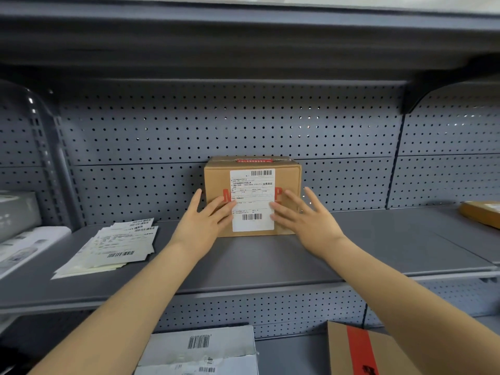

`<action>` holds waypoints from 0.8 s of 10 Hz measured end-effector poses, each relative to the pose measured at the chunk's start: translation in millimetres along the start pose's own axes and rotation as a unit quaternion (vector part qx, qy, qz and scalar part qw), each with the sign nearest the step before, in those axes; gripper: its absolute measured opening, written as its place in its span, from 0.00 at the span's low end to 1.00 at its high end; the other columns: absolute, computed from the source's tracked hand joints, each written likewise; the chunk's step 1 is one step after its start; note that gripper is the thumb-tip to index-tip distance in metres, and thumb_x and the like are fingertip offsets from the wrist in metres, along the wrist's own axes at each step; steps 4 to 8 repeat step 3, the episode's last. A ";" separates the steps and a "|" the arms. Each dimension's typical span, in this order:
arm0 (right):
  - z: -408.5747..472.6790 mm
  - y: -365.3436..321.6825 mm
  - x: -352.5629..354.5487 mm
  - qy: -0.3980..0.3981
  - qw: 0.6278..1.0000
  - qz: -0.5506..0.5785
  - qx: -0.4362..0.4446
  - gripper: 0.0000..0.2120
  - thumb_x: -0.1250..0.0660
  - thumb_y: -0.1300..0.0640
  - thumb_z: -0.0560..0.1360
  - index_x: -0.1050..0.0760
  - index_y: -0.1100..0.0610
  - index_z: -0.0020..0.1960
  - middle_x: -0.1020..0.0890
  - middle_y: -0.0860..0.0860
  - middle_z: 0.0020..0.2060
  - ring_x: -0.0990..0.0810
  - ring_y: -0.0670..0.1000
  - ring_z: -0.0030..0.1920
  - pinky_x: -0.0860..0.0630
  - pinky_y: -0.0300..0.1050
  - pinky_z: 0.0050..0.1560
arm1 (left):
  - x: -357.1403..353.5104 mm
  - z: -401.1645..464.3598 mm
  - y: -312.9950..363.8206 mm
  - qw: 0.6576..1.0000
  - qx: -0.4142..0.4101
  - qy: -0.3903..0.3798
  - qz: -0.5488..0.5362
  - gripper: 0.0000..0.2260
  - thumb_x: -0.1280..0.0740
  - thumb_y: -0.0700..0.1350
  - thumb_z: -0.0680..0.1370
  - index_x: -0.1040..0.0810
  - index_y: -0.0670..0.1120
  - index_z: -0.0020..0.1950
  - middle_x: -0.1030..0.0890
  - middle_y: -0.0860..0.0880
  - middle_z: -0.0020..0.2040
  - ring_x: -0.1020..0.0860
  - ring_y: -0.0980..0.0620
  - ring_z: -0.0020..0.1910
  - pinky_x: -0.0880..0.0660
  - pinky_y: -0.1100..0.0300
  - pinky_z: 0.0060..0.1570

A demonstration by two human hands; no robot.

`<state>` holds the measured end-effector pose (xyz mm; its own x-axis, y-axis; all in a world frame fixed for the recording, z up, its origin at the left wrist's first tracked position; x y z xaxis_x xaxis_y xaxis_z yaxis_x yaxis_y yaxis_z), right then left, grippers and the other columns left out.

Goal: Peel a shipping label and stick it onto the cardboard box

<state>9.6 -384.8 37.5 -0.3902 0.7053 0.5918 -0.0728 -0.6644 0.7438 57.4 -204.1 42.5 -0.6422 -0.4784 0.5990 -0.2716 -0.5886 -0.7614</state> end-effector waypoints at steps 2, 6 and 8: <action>-15.8 -1.1 11.4 -0.024 0.999 0.042 -0.012 0.28 0.43 0.58 0.77 0.47 0.52 0.75 0.53 0.53 0.78 0.58 0.59 0.77 0.62 0.65 0.73 | 17.1 -6.7 9.4 0.999 0.009 -0.017 -0.034 0.30 0.44 0.46 0.80 0.56 0.47 0.78 0.62 0.47 0.78 0.57 0.46 0.77 0.61 0.35 0.70; -27.5 15.0 22.0 -0.006 0.989 0.137 -0.062 0.17 0.41 0.63 0.72 0.28 0.55 0.60 0.26 0.55 0.64 0.30 0.58 0.65 0.42 0.56 0.70 | 25.9 -17.3 6.2 0.987 0.042 0.008 -0.156 0.24 0.43 0.42 0.79 0.42 0.47 0.75 0.44 0.47 0.77 0.43 0.49 0.75 0.53 0.38 0.71; -27.5 15.0 22.0 -0.006 0.989 0.137 -0.062 0.17 0.41 0.63 0.72 0.28 0.55 0.60 0.26 0.55 0.64 0.30 0.58 0.65 0.42 0.56 0.70 | 25.9 -17.3 6.2 0.987 0.042 0.008 -0.156 0.24 0.43 0.42 0.79 0.42 0.47 0.75 0.44 0.47 0.77 0.43 0.49 0.75 0.53 0.38 0.71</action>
Point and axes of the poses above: each hand's wrist, its own z-axis towards the middle knuckle, its own x-axis out of the back of the hand, y = z × x, the point moved 8 cm from there along z, towards the middle knuckle
